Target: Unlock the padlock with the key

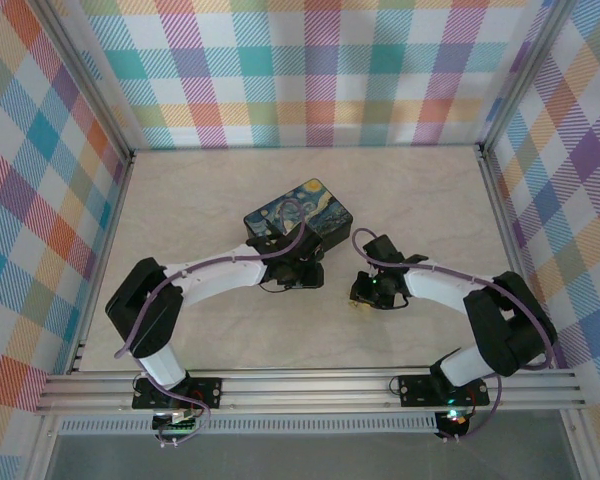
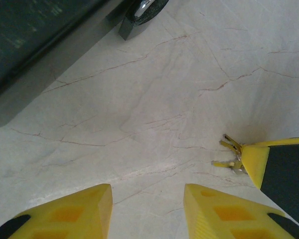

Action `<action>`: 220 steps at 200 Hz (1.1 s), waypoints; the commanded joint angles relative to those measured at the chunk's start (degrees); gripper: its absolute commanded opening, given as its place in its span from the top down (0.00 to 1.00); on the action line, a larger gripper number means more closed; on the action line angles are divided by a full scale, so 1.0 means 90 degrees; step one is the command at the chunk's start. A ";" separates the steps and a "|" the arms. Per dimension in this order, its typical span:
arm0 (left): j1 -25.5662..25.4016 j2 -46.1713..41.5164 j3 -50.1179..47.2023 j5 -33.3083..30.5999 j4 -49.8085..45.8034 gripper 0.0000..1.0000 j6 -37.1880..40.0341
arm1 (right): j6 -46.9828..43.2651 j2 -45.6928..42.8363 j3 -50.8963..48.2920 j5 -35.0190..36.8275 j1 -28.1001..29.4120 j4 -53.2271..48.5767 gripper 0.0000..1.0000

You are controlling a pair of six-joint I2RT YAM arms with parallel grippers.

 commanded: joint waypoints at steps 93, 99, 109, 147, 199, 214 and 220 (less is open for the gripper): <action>-0.0126 -0.0167 -0.0346 0.0374 0.0469 0.58 -0.0157 | 0.0501 -0.0102 -0.0523 -0.0241 0.0259 0.0894 0.90; -0.0155 -0.0101 -0.0301 0.0448 0.0526 0.58 -0.0161 | 0.0532 -0.0194 -0.0564 -0.0241 0.0259 0.0989 0.91; -0.0191 0.0016 -0.0280 0.0638 0.0672 0.59 -0.0236 | 0.0599 -0.0340 -0.0639 -0.0226 0.0259 0.1110 0.92; -0.0192 0.0398 -0.0227 0.1162 0.1259 0.60 -0.0656 | 0.0594 -0.0859 -0.0814 -0.0123 0.0259 0.1268 0.94; -0.0191 0.0809 -0.0070 0.1757 0.2060 0.66 -0.1034 | 0.0542 -0.1285 -0.1059 -0.0192 0.0248 0.1402 0.93; -0.0192 0.0829 -0.0116 0.1904 0.2216 0.68 -0.1131 | 0.0498 -0.1356 -0.1031 -0.0182 0.0249 0.1312 0.93; -0.0191 0.0815 -0.0146 0.1948 0.2270 0.68 -0.1169 | 0.0479 -0.1386 -0.1019 -0.0182 0.0249 0.1284 0.93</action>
